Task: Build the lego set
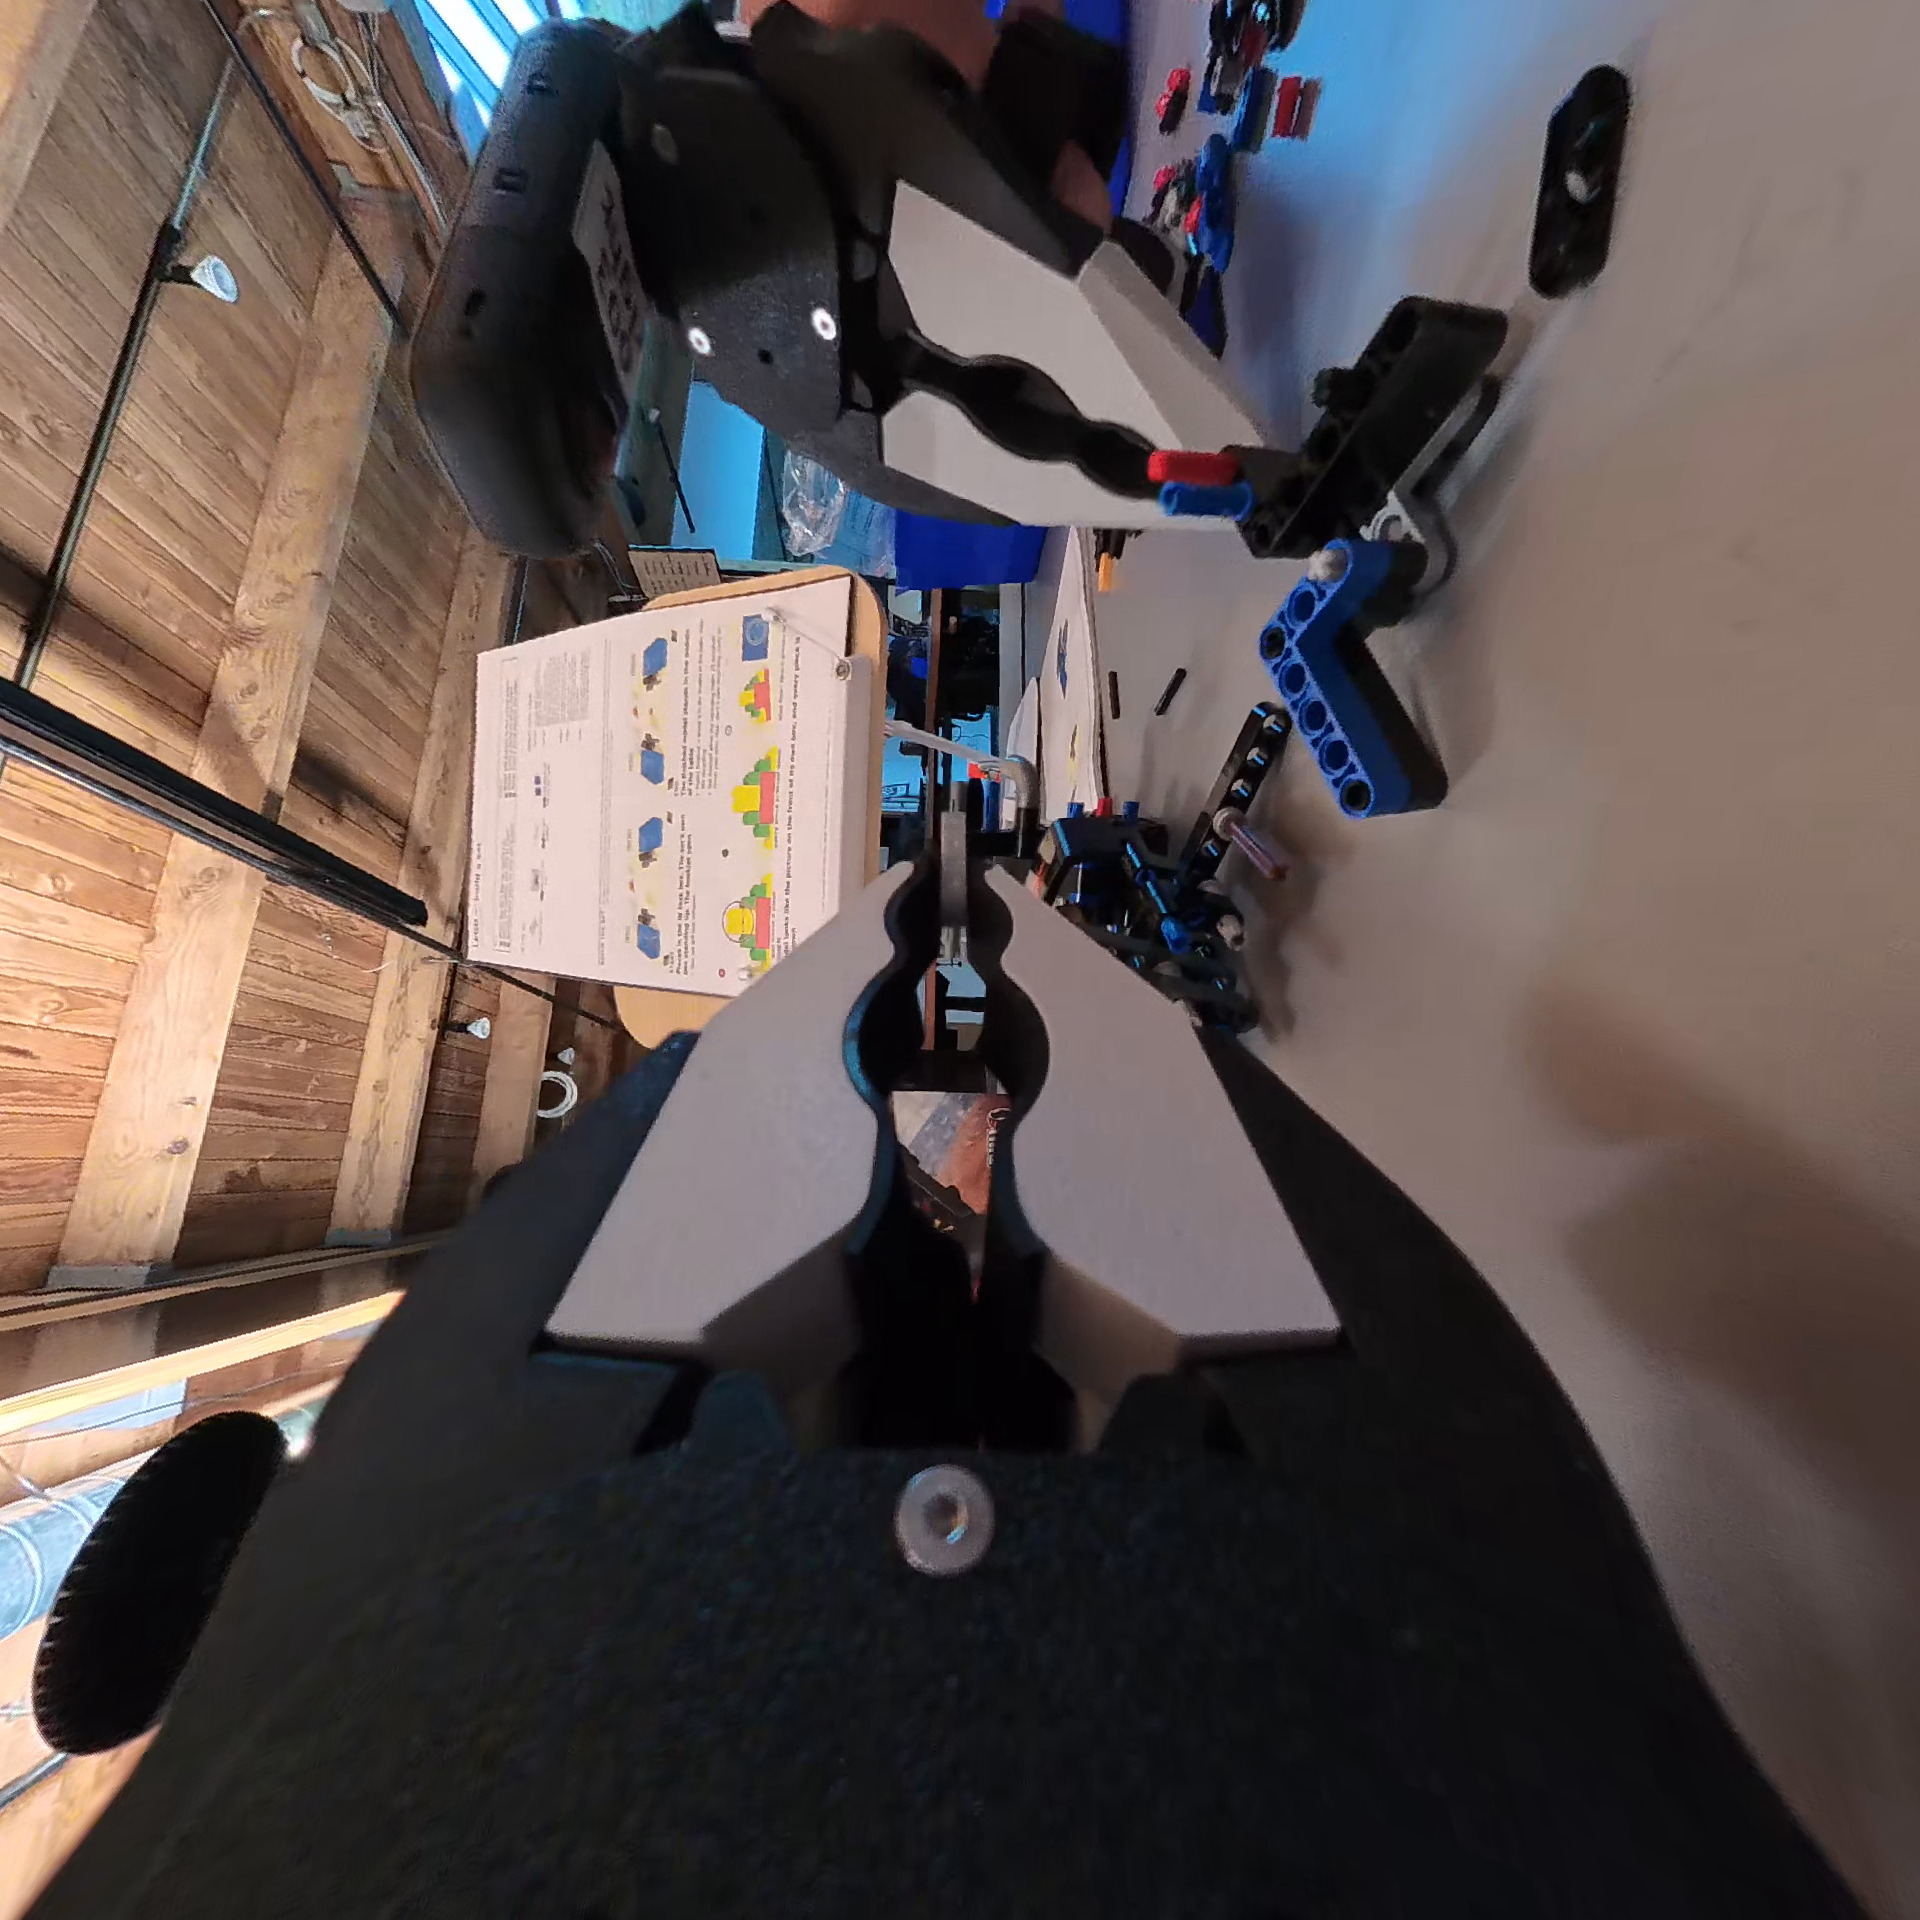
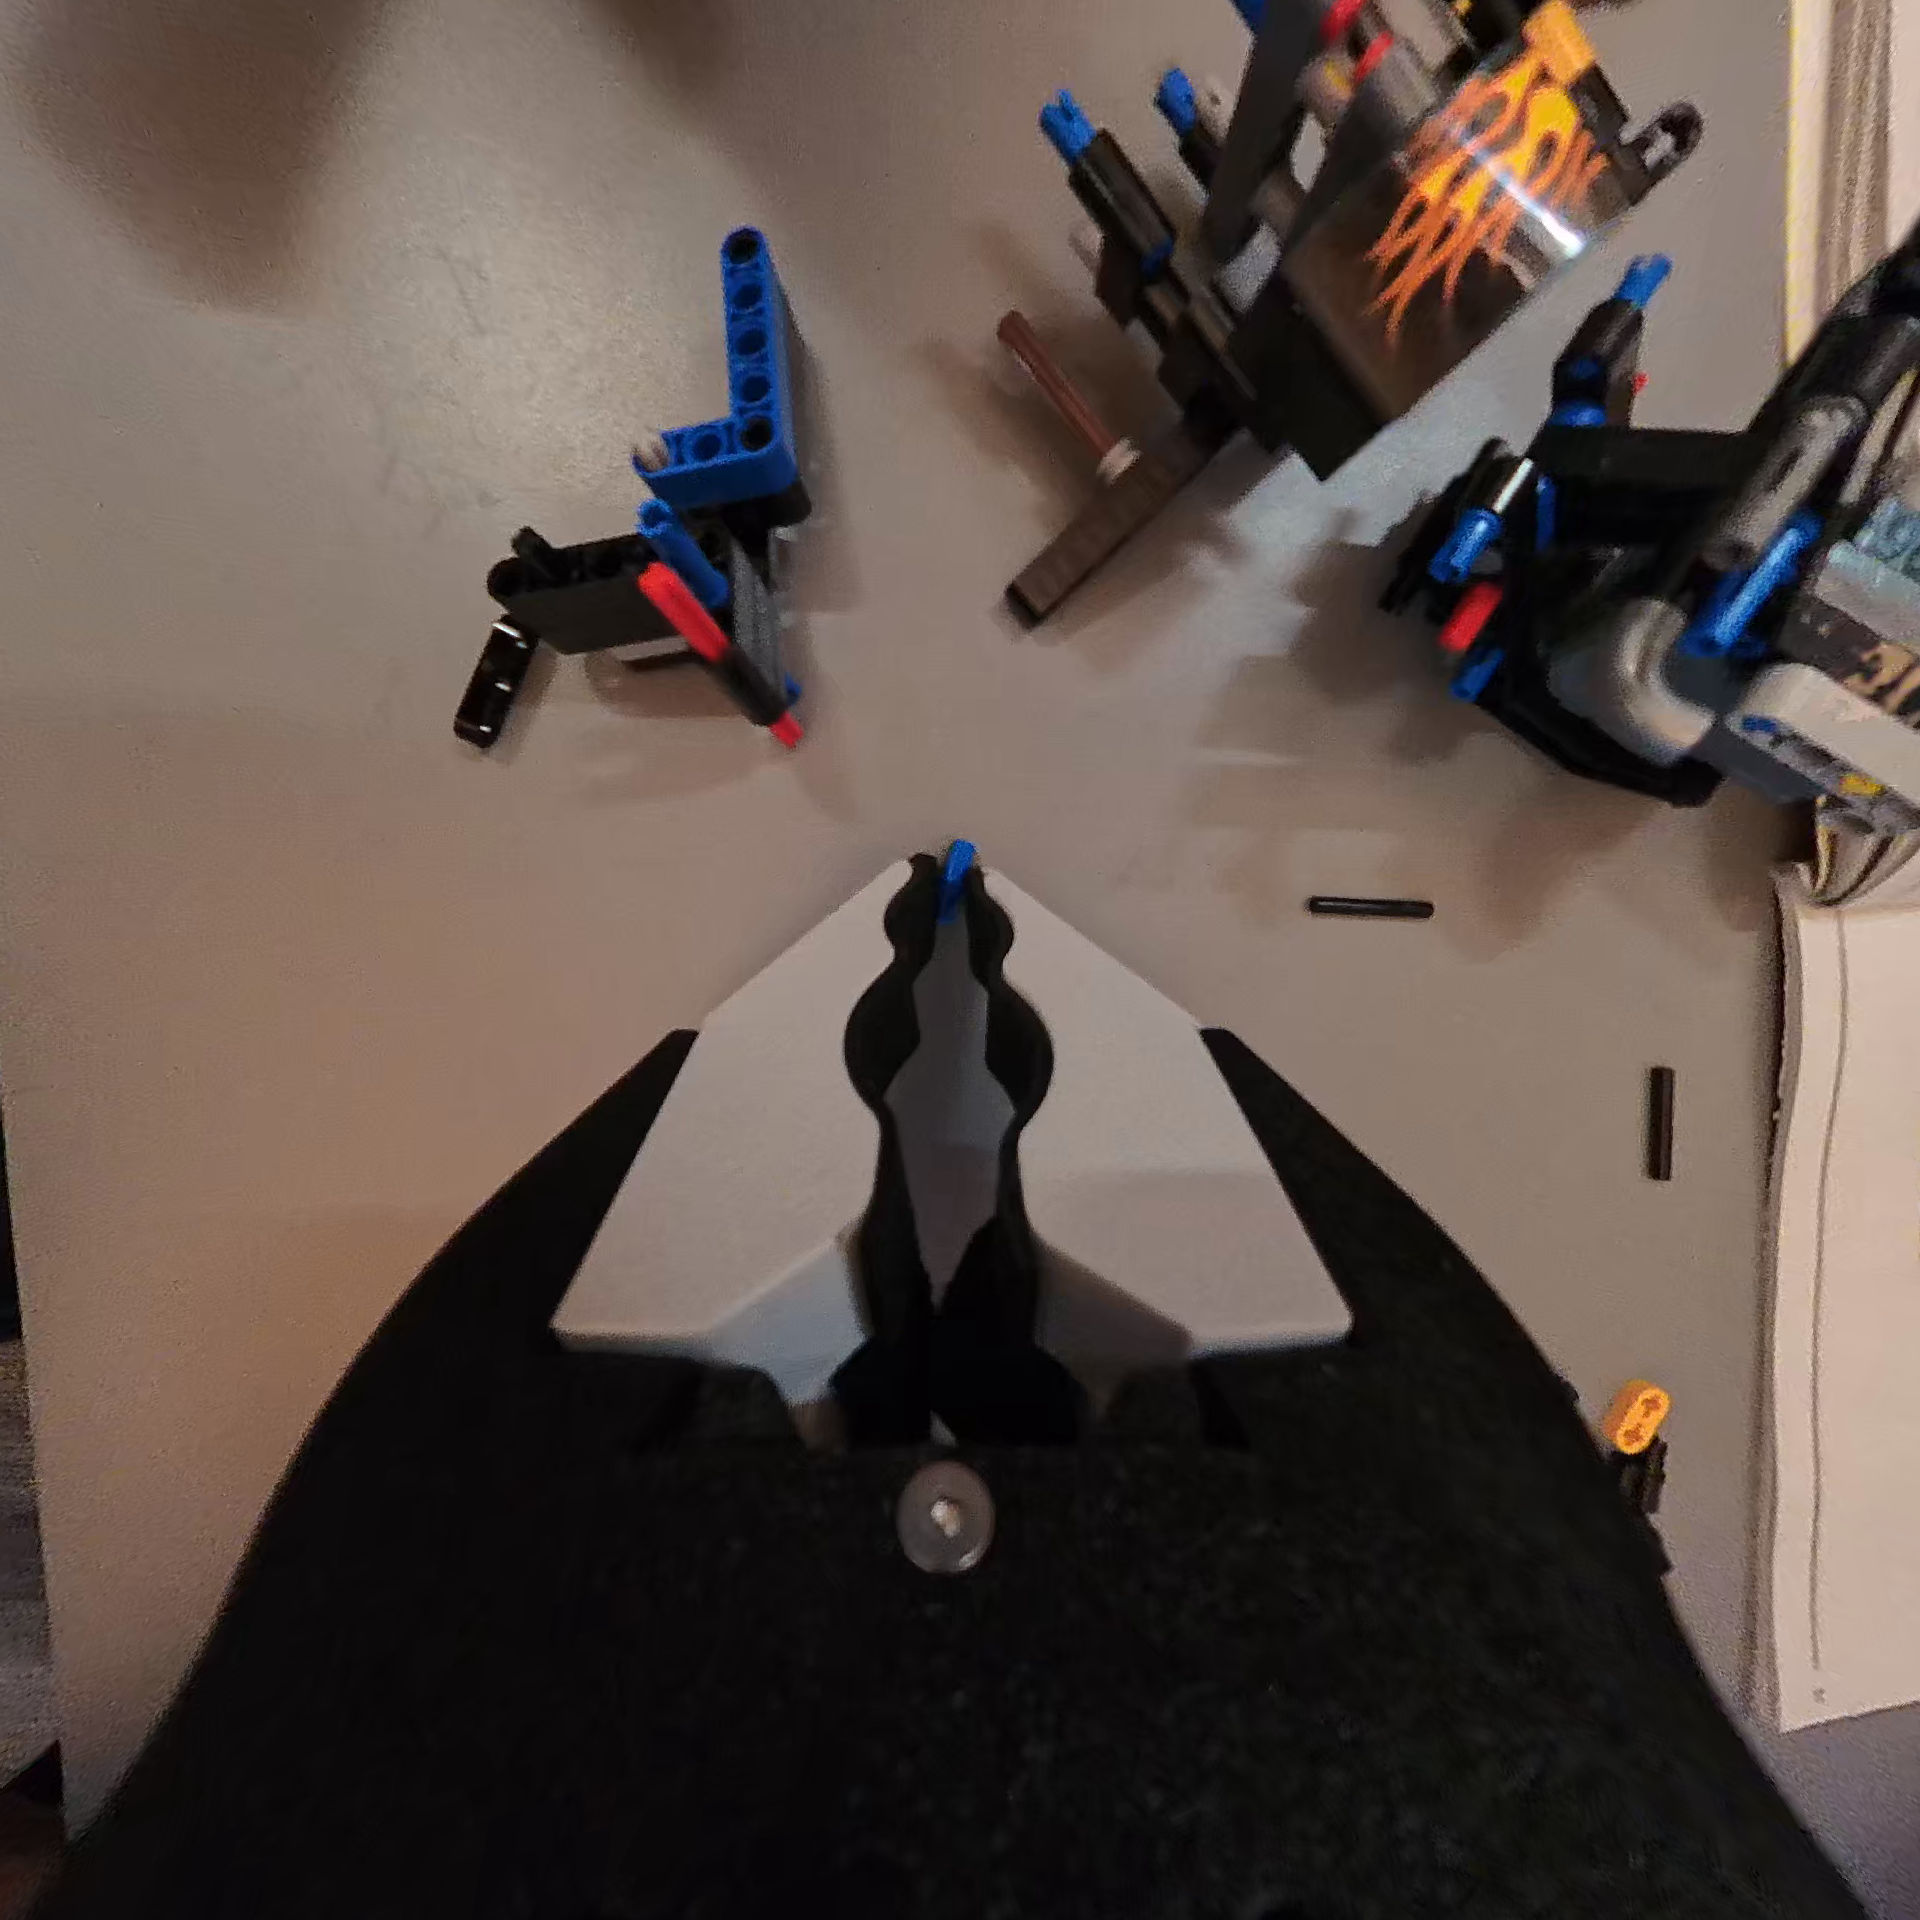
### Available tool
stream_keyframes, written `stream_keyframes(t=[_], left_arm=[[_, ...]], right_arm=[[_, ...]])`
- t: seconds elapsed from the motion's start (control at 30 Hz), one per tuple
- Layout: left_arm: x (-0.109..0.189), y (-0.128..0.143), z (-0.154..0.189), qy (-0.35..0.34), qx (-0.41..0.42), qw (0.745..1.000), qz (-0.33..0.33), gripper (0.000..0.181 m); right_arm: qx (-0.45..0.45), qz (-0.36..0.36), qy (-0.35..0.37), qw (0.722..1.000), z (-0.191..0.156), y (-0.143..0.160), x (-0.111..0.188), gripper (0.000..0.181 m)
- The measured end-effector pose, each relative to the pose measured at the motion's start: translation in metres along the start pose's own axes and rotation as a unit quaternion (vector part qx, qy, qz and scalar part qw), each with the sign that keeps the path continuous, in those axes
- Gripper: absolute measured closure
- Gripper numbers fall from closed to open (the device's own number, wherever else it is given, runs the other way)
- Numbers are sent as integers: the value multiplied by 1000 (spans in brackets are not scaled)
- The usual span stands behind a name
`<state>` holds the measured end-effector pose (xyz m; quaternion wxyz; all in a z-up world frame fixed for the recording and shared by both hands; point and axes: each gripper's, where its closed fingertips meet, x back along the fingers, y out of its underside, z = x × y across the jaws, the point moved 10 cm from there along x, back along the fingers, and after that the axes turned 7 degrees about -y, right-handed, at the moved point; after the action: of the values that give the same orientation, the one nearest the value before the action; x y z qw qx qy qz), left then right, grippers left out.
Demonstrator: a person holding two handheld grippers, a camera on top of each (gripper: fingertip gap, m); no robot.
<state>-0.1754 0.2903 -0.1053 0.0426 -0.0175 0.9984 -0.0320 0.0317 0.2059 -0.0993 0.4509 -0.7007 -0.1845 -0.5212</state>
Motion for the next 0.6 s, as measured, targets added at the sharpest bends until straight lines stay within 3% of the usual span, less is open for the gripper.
stream_keyframes(t=[0.03, 0.13, 0.23, 0.37, 0.5, 0.6], left_arm=[[0, 0, 0, 1, 6, 1000, -1, 179], [-1, -1, -5, 16, 75, 997, 4, 179], [-2, -1, -18, 58, 227, 972, 22, 179], [-7, 4, -30, 154, 424, 891, 44, 179], [-9, 8, -35, 222, 534, 812, 79, 179], [-11, 10, -35, 247, 569, 780, 85, 179]], right_arm=[[-6, 3, 0, 1000, 2, 1, 0, 176], [-13, 20, 5, 1000, 4, -1, 3, 159], [2, 97, 17, 995, 3, -12, 18, 157], [64, 326, 28, 943, -16, -44, 42, 159], [93, 358, 31, 929, -32, -57, 33, 164], [90, 364, 1, 927, -33, -59, 29, 166]])
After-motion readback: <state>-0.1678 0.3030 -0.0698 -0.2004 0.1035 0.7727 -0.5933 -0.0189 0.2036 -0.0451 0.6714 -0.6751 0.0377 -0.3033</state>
